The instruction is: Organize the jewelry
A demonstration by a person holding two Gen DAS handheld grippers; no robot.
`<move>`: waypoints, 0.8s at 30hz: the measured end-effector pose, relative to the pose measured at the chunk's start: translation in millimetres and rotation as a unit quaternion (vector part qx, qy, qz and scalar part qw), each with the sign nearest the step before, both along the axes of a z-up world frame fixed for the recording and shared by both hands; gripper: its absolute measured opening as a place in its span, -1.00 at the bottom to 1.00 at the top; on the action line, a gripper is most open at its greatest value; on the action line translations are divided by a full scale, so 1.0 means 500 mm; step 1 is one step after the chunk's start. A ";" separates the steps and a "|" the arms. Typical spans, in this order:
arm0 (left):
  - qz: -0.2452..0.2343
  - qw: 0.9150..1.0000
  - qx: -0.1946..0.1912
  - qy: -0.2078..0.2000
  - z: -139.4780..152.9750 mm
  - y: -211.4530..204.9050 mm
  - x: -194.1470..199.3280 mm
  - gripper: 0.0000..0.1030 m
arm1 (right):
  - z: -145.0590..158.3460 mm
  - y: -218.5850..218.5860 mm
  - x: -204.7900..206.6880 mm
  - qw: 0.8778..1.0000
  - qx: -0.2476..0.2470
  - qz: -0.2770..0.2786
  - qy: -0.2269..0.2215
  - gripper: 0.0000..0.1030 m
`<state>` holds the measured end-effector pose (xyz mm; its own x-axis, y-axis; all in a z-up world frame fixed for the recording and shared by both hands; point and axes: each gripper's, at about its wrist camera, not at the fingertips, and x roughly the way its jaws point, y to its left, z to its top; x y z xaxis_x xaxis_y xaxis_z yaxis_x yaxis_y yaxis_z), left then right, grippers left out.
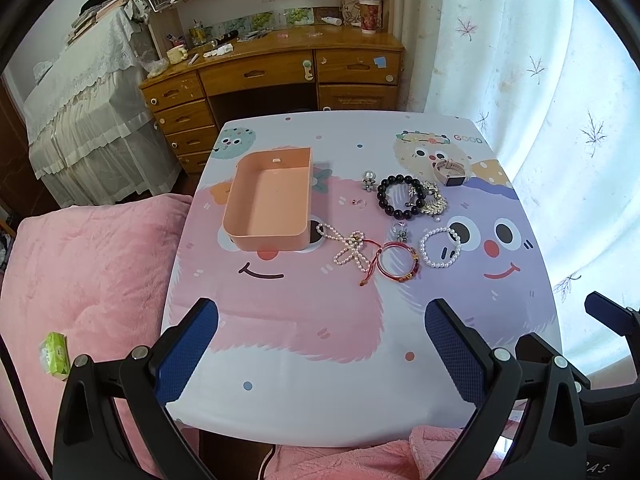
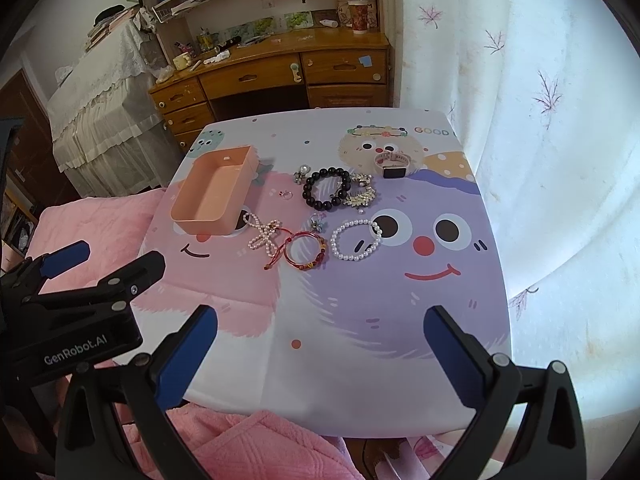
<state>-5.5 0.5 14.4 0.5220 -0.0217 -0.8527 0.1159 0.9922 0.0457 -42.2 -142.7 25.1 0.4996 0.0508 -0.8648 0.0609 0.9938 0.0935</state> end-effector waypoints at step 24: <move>0.006 1.000 0.018 -0.001 -0.002 -0.003 0.006 0.99 | 0.008 -0.006 0.003 1.000 -0.002 0.004 -0.004 1.00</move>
<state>-2.4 -0.9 13.5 0.5241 0.0147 -0.8515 0.1040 0.9913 0.0811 -40.7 -145.8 29.1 0.5064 0.0510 -0.8608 0.0516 0.9947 0.0893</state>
